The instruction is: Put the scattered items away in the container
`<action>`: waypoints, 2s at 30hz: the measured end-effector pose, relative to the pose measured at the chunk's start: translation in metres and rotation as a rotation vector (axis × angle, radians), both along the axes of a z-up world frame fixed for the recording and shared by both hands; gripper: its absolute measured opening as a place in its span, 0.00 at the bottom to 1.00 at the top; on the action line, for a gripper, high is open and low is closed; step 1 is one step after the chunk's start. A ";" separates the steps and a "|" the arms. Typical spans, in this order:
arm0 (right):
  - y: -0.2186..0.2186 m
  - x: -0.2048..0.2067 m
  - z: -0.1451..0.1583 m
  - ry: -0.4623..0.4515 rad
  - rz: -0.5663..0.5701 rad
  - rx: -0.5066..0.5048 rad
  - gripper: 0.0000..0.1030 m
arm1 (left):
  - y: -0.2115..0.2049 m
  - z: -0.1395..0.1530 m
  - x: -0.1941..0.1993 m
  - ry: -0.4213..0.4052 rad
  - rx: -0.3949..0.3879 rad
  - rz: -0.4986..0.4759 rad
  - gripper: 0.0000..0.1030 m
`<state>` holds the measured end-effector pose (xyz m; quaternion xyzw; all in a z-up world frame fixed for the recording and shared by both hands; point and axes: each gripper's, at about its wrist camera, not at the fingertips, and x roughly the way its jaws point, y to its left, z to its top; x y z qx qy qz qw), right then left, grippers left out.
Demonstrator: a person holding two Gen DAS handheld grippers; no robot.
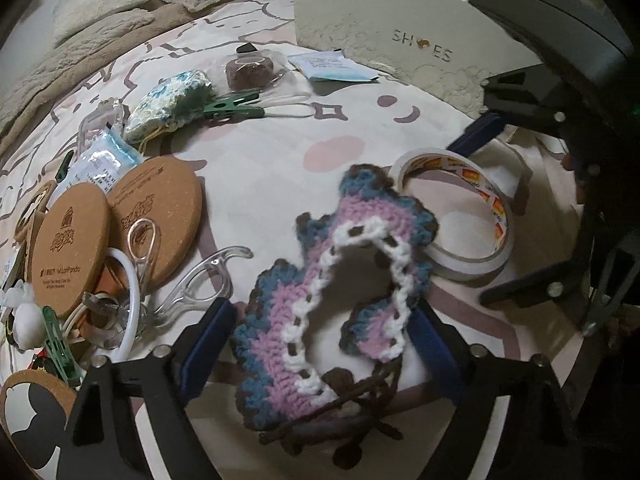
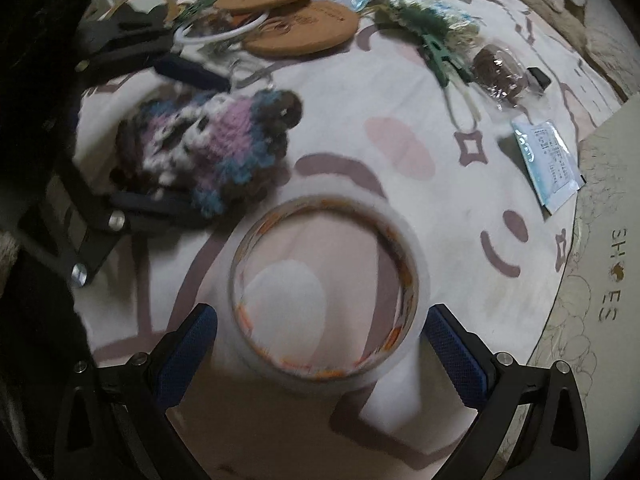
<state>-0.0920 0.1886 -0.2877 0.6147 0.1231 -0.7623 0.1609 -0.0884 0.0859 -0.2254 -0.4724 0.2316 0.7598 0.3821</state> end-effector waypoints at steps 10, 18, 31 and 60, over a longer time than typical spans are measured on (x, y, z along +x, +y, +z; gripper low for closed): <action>0.000 -0.003 -0.004 0.031 0.012 0.003 1.00 | 0.001 0.001 0.002 -0.016 -0.016 0.020 0.59; -0.001 -0.010 -0.004 -0.011 -0.043 0.026 1.00 | 0.000 0.006 0.006 -0.009 -0.008 0.018 0.34; -0.002 -0.018 0.000 -0.003 -0.069 0.041 0.98 | 0.004 0.006 0.007 0.027 0.003 0.023 0.48; -0.001 -0.007 0.029 0.130 -0.105 0.101 0.90 | 0.015 0.013 -0.007 -0.017 0.100 0.117 0.15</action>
